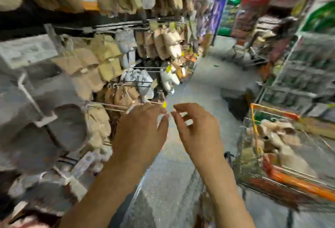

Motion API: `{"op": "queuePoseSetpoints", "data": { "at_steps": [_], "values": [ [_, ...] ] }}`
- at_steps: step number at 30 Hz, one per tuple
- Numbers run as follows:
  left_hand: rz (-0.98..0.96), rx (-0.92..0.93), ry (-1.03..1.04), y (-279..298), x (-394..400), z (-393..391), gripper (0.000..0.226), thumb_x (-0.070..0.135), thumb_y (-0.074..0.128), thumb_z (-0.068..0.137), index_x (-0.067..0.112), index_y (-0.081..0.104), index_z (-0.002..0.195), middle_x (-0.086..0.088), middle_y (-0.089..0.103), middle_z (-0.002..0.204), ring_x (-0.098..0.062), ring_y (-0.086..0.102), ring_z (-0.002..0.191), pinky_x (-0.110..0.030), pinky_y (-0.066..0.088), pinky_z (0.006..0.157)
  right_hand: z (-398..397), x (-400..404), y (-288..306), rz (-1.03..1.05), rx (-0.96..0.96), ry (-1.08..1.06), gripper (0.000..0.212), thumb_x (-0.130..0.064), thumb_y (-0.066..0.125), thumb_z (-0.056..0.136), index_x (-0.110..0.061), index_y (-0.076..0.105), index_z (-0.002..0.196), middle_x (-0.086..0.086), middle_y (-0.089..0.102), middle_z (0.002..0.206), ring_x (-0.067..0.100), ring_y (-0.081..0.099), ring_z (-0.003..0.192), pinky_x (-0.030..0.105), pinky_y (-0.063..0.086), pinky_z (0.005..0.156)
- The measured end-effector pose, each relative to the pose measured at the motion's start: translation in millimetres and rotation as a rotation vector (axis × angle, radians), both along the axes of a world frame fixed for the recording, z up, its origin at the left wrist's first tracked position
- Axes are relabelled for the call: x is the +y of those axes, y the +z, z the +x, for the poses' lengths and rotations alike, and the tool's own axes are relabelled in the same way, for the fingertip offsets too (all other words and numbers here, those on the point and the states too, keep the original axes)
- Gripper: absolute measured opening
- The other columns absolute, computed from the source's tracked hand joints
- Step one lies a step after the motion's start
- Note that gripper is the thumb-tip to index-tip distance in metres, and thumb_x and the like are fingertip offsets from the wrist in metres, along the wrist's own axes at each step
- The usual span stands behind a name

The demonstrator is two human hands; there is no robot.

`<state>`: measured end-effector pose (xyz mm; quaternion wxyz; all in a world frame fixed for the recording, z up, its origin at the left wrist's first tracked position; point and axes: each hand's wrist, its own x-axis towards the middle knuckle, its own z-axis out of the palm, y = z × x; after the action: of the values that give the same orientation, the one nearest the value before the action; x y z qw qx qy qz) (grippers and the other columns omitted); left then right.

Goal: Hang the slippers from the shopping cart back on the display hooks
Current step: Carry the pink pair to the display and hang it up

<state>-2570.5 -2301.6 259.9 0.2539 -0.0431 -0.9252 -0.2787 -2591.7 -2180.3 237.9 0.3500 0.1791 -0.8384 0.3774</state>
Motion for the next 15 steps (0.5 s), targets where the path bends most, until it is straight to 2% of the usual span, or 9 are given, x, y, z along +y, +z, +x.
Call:
{"op": "queuePoseSetpoints", "data": {
  "at_steps": [2,5,7,10,12,15],
  "values": [
    [-0.004,0.001,-0.104,-4.4,42.2,-25.6,0.019,0.031,0.054,0.090,0.024,0.070,0.097,0.004,0.069,0.101,-0.021,0.061,0.095,-0.028,0.044,0.076,-6.6,46.4,-4.6,-0.011,-0.010,-0.137,0.016,-0.025,0.058,0.083,-0.016,0.068,0.092,0.001,0.069,0.088,0.015,0.063,0.064,0.038,0.055,0.052],
    [0.024,-0.007,-0.270,-10.0,105.3,-65.3,0.022,0.029,0.052,0.084,0.019,0.072,0.085,-0.003,0.071,0.085,-0.027,0.066,0.082,-0.034,0.052,0.070,-16.4,112.5,-5.5,-0.023,-0.007,-0.303,0.017,-0.027,0.057,0.083,-0.016,0.068,0.091,0.000,0.068,0.087,0.011,0.059,0.068,0.038,0.054,0.054],
    [0.008,-0.023,-0.318,-12.5,142.0,-89.1,0.019,0.029,0.053,0.088,0.021,0.071,0.089,0.000,0.070,0.090,-0.024,0.064,0.088,-0.031,0.047,0.072,-26.5,150.3,-4.7,0.004,0.017,-0.404,0.016,-0.026,0.058,0.083,-0.015,0.068,0.088,0.000,0.069,0.085,0.010,0.057,0.073,0.036,0.052,0.054],
    [0.004,-0.005,-0.403,-11.8,187.7,-119.9,0.017,0.027,0.055,0.089,0.021,0.070,0.093,0.000,0.069,0.094,-0.022,0.062,0.092,-0.031,0.046,0.074,-44.5,195.0,-7.0,0.006,0.024,-0.520,0.015,-0.025,0.058,0.082,-0.016,0.068,0.086,-0.002,0.068,0.083,0.009,0.057,0.069,0.034,0.050,0.055],
    [-0.004,-0.002,-0.445,-11.8,213.5,-139.7,0.017,0.027,0.054,0.089,0.021,0.069,0.093,0.000,0.069,0.094,-0.022,0.062,0.091,-0.030,0.044,0.071,-55.1,220.0,-12.8,-0.025,0.016,-0.577,0.010,-0.026,0.058,0.083,-0.021,0.066,0.085,-0.004,0.066,0.082,0.009,0.059,0.063,0.037,0.051,0.055],
    [-0.009,-0.011,-0.501,-14.9,247.9,-169.7,0.019,0.029,0.051,0.092,0.023,0.069,0.097,0.001,0.069,0.097,-0.020,0.061,0.090,-0.026,0.037,0.067,-67.8,254.6,-22.8,-0.068,0.007,-0.636,0.010,-0.031,0.054,0.086,-0.026,0.062,0.086,-0.001,0.066,0.081,0.017,0.063,0.063,0.042,0.052,0.054]
  ]
}}
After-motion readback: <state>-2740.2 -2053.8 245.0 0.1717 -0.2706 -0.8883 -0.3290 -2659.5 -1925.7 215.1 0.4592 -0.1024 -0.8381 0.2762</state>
